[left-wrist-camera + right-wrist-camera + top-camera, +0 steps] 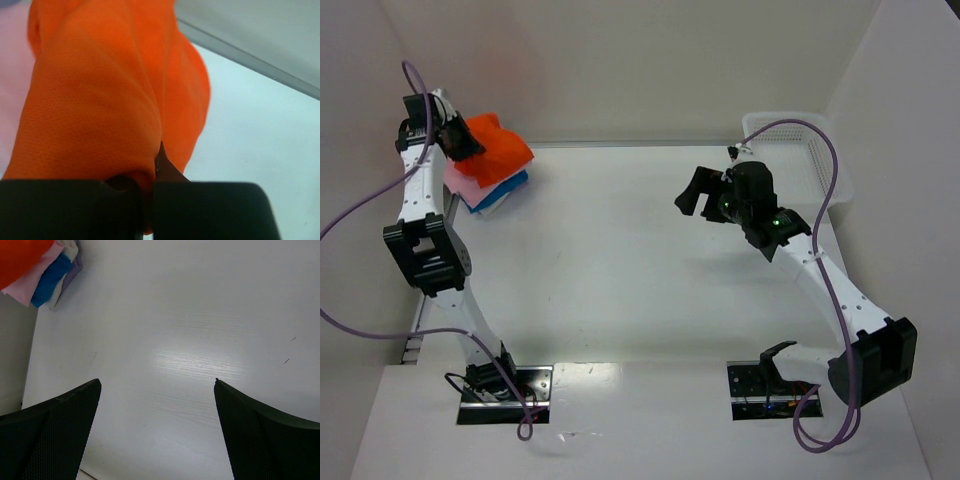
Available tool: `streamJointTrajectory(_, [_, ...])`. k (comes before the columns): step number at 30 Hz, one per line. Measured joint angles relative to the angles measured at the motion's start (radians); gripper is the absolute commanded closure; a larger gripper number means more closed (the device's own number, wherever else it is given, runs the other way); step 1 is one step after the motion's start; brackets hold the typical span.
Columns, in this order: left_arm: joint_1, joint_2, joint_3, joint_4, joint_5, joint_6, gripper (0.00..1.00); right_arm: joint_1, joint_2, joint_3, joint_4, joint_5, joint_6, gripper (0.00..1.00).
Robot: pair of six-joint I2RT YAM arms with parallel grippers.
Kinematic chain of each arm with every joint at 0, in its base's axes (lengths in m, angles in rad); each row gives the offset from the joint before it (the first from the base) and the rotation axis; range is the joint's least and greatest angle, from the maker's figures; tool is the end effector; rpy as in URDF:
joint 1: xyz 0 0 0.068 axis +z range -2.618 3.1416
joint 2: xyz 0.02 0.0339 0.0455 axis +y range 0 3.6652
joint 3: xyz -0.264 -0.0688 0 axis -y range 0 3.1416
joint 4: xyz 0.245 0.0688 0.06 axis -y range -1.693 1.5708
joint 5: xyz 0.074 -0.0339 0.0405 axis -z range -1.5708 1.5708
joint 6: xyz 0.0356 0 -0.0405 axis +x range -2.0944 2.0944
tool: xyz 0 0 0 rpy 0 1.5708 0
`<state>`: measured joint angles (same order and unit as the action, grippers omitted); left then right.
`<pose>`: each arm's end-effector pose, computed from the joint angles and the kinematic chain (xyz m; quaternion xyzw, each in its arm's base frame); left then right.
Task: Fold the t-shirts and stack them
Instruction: Put the neatly folded tshirt into the corner of the board with the left arm
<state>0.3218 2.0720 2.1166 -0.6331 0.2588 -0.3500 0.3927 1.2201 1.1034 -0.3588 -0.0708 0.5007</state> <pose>0.4574 0.1429 0.3557 -0.2308 0.8456 -0.1204 0.4660 0.2549 0.1083 0.3424 0.0276 0.8530 0.2520 0.4562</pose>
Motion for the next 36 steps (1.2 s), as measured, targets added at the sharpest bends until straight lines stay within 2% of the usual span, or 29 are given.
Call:
streamJointTrajectory(5, [0.060, -0.120, -0.294, 0.120, -0.003, -0.051, 0.96, 0.000, 0.002, 0.000, 0.001, -0.011, 0.000, 0.01])
streamJointTrajectory(12, [0.100, -0.109, -0.370, 0.205, 0.000, -0.113, 0.96, 0.000, 0.027, 0.000, 0.007, -0.024, 0.000, 0.01])
streamJointTrajectory(14, [0.101, -0.096, -0.369, 0.233, 0.005, -0.129, 0.92, 0.000, 0.031, 0.000, 0.006, -0.024, 0.000, 0.01])
streamJointTrajectory(16, [0.101, -0.072, -0.356, 0.249, 0.013, -0.140, 0.87, 0.000, 0.031, 0.000, 0.007, -0.024, 0.000, 0.01])
streamJointTrajectory(17, [0.101, -0.056, -0.346, 0.256, 0.020, -0.148, 0.81, 0.000, 0.030, 0.000, 0.007, -0.025, 0.000, 0.01])
streamJointTrajectory(20, [0.103, 0.003, -0.310, 0.271, 0.045, -0.159, 0.72, 0.000, 0.030, 0.000, 0.007, -0.024, 0.000, 0.01])
streamJointTrajectory(21, [0.103, 0.018, -0.304, 0.278, 0.050, -0.162, 0.66, 0.000, 0.030, 0.000, 0.007, -0.024, 0.001, 0.01])
streamJointTrajectory(23, [0.103, 0.041, -0.303, 0.283, 0.057, -0.173, 0.60, 0.000, 0.029, 0.000, 0.007, -0.023, 0.004, 0.01])
streamJointTrajectory(25, [0.105, 0.049, -0.303, 0.283, 0.058, -0.178, 0.46, 0.000, 0.029, 0.000, 0.007, -0.023, 0.004, 0.01])
streamJointTrajectory(29, [0.105, 0.042, -0.303, 0.303, 0.051, -0.176, 0.35, 0.000, 0.029, 0.000, 0.007, -0.023, 0.008, 0.01])
streamJointTrajectory(33, [0.105, 0.041, -0.272, 0.293, 0.039, -0.174, 0.30, 0.000, 0.029, 0.000, 0.007, -0.023, 0.013, 0.01])
streamJointTrajectory(36, [0.105, 0.034, -0.238, 0.293, 0.018, -0.174, 0.30, 0.000, 0.029, 0.000, 0.008, -0.023, 0.021, 0.01])
